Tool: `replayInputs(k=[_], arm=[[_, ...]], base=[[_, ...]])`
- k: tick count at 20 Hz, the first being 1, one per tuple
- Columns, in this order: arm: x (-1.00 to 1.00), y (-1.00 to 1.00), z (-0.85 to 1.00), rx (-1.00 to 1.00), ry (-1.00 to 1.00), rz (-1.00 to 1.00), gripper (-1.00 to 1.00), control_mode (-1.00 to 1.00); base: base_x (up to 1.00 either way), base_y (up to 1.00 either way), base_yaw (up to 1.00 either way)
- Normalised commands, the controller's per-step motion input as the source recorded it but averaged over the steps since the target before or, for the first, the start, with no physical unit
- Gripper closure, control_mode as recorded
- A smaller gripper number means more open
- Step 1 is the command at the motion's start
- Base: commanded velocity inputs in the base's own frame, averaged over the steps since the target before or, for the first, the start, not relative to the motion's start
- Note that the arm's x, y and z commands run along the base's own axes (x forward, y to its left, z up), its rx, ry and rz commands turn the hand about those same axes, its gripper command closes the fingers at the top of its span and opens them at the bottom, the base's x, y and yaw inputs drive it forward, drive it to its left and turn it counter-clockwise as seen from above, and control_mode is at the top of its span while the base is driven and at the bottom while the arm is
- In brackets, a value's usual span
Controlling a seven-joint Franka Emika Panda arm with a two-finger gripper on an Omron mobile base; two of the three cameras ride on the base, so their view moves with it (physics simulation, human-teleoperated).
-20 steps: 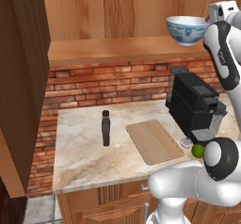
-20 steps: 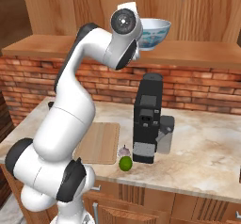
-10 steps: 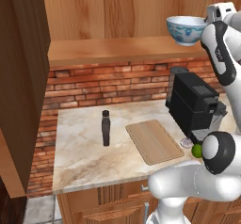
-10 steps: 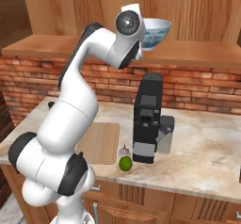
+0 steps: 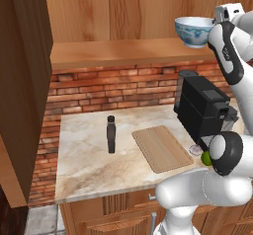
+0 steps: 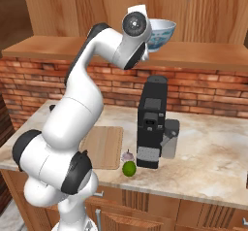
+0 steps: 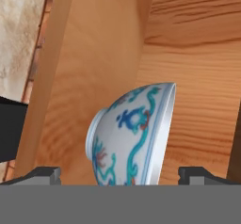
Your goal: Open the cabinet. Place the bowl and condiment on the counter. Then place the lime and garlic on the cutting board.
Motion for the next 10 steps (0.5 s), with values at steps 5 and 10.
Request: replayInputs(k=[5,10], arm=[[0.24,-0.01,-0.03,0.0,0.0,0.0,-1.0,-1.0],[0.2,-0.02,-0.03,0.0,0.0,0.0,-1.0,-1.0]], base=[[0.0,0.0,0.0],[0.0,0.0,0.0]])
